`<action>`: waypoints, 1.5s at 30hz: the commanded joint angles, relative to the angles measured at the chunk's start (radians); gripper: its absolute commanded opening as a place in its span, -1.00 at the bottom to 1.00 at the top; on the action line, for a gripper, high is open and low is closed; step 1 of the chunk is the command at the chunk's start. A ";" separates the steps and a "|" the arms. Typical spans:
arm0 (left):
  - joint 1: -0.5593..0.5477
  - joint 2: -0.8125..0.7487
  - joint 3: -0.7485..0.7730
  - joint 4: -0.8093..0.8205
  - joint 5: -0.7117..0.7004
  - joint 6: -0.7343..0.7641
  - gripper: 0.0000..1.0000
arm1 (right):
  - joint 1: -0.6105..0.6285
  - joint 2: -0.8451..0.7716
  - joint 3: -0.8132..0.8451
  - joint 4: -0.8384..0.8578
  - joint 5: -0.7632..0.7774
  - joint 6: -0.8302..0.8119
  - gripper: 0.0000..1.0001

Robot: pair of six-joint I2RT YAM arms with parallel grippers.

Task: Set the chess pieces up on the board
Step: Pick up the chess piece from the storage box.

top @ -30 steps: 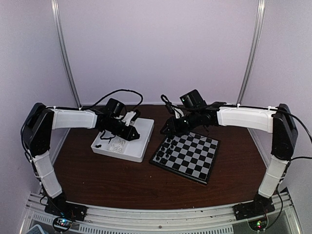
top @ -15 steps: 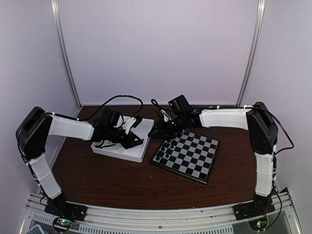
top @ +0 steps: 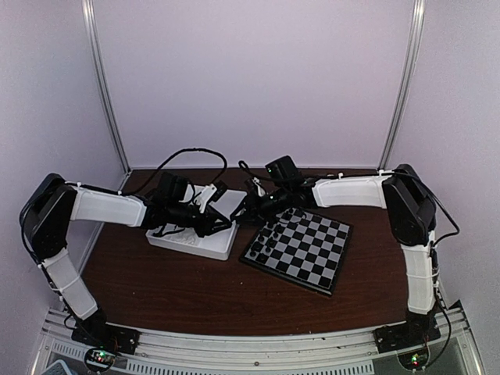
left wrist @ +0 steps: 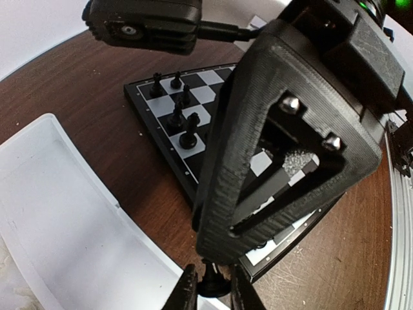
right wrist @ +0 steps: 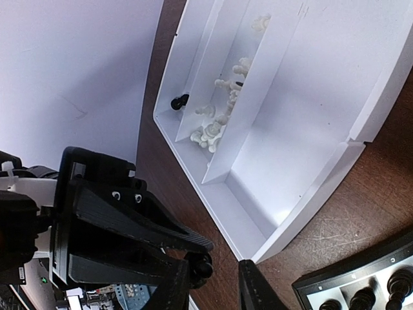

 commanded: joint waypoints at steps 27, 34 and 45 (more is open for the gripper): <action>-0.015 -0.044 0.014 0.020 -0.013 0.031 -0.66 | 0.005 0.014 -0.012 0.106 -0.063 0.083 -0.55; -0.019 -0.045 0.020 0.018 -0.018 0.030 -0.65 | 0.006 0.027 -0.024 0.110 -0.062 0.080 -0.53; -0.022 -0.045 0.022 0.013 -0.030 0.032 -0.65 | 0.006 0.020 -0.041 0.123 -0.064 0.081 -0.76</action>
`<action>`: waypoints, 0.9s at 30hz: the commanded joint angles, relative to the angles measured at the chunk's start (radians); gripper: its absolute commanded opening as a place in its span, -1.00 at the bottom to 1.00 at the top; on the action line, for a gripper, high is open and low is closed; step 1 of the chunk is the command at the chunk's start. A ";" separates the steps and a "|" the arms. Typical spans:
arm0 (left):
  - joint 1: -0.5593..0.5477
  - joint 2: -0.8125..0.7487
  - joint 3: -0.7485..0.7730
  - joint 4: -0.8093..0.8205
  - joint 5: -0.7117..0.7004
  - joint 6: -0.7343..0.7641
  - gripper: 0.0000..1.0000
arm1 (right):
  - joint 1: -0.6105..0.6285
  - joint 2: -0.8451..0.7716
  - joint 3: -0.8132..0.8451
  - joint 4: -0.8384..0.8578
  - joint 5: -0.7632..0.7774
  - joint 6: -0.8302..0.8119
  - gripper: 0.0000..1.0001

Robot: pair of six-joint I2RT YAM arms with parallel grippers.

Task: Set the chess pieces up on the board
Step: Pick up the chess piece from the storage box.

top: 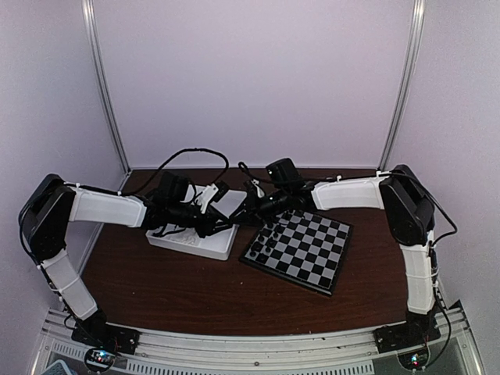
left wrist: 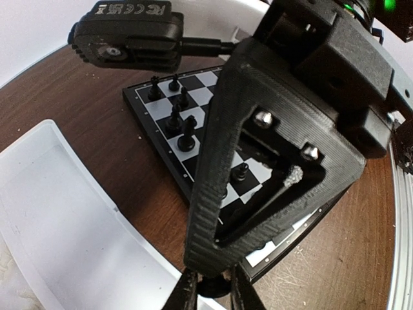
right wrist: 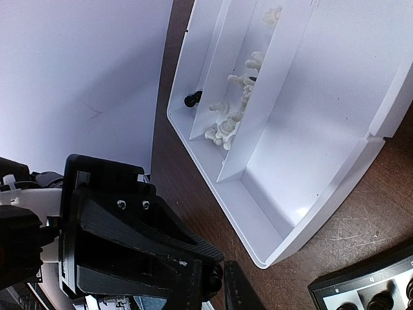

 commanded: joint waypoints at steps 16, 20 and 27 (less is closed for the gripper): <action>-0.017 -0.173 -0.046 0.035 -0.109 0.001 0.09 | -0.044 -0.123 -0.093 0.025 0.059 -0.040 -1.00; -0.016 -0.224 -0.052 -0.025 -0.189 -0.006 0.09 | -0.072 -0.201 -0.120 -0.091 0.137 -0.160 -1.00; -0.009 -0.270 -0.015 -0.209 -0.482 -0.076 0.09 | -0.084 -0.349 -0.139 -0.422 0.494 -0.490 -1.00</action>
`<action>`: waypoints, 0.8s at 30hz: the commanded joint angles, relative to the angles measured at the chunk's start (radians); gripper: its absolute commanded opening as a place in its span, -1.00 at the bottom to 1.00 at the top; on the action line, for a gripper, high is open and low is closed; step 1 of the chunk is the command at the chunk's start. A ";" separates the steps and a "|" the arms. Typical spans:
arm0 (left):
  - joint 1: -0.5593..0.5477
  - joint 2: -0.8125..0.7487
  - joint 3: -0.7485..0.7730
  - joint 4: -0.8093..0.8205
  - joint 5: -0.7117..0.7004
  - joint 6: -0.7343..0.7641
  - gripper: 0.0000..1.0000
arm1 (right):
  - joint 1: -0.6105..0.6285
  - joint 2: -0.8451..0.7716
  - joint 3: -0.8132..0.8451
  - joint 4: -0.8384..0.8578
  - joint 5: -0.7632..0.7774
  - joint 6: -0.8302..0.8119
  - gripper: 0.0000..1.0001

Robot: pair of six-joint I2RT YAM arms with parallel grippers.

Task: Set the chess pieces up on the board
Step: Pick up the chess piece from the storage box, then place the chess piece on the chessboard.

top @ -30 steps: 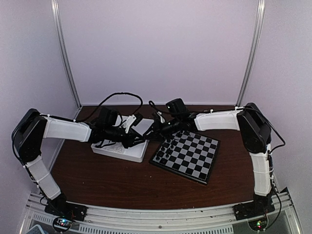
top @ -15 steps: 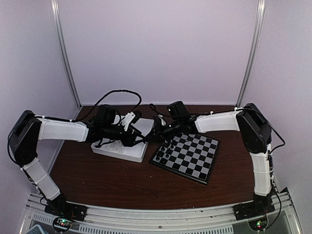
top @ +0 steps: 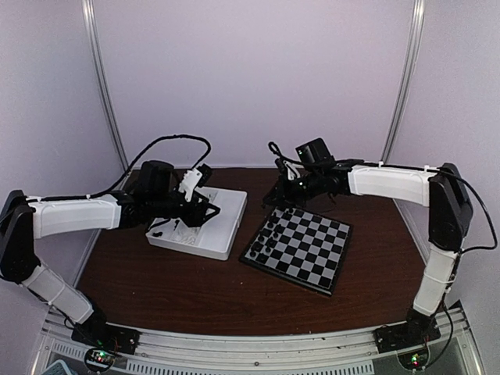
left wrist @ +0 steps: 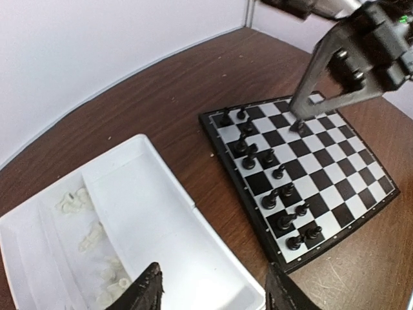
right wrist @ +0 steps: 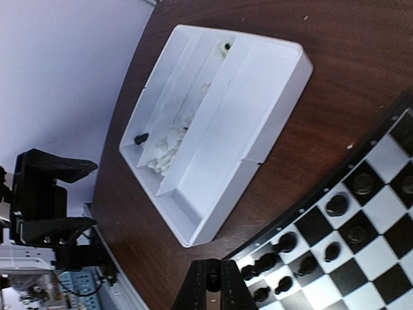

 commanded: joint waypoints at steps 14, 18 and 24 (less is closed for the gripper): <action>0.104 -0.084 0.068 -0.377 -0.567 -0.230 0.31 | 0.000 -0.093 -0.119 -0.165 0.543 -0.405 -1.00; 0.119 -0.089 0.079 -0.422 -0.590 -0.243 0.32 | 0.000 -0.055 -0.117 -0.098 0.527 -0.404 -1.00; 0.137 -0.097 0.076 -0.439 -0.592 -0.242 0.33 | 0.002 0.019 -0.084 -0.074 0.526 -0.405 -0.99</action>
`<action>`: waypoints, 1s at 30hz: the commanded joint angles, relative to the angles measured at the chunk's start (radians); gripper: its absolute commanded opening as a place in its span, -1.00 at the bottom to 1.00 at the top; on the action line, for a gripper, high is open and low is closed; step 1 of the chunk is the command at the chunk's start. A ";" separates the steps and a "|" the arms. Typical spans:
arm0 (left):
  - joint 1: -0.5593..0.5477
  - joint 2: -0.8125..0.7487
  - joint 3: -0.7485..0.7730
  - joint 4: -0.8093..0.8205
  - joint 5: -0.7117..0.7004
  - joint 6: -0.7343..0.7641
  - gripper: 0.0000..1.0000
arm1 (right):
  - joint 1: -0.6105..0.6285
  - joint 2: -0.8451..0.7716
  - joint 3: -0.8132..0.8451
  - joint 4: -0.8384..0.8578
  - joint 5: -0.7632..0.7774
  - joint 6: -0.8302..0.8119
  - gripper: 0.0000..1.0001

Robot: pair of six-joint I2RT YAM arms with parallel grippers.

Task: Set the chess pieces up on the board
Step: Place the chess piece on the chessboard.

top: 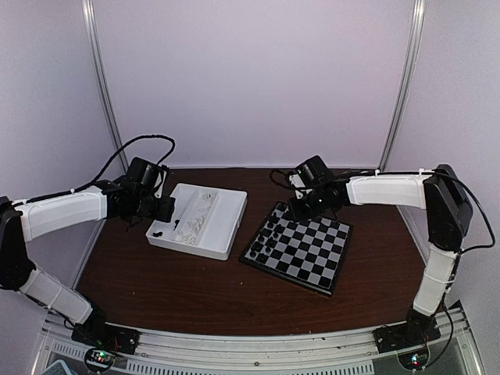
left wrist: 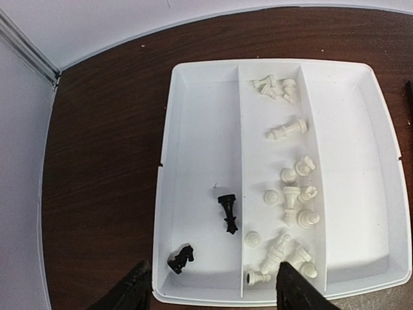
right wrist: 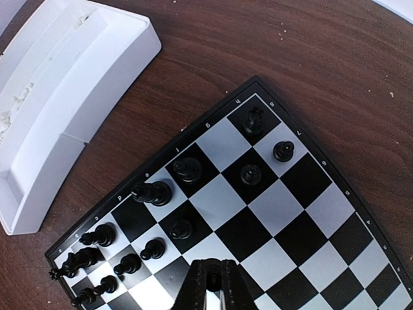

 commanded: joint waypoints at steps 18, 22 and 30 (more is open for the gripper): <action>0.040 0.013 0.046 -0.011 -0.024 -0.006 0.32 | 0.012 0.168 0.100 0.063 0.052 -0.031 -0.96; 0.043 0.020 0.047 -0.009 -0.022 -0.004 0.32 | 0.013 0.183 0.113 0.062 0.058 -0.041 -0.96; 0.049 0.032 0.053 -0.006 -0.011 -0.007 0.32 | 0.012 0.205 0.126 0.065 0.058 -0.044 -0.94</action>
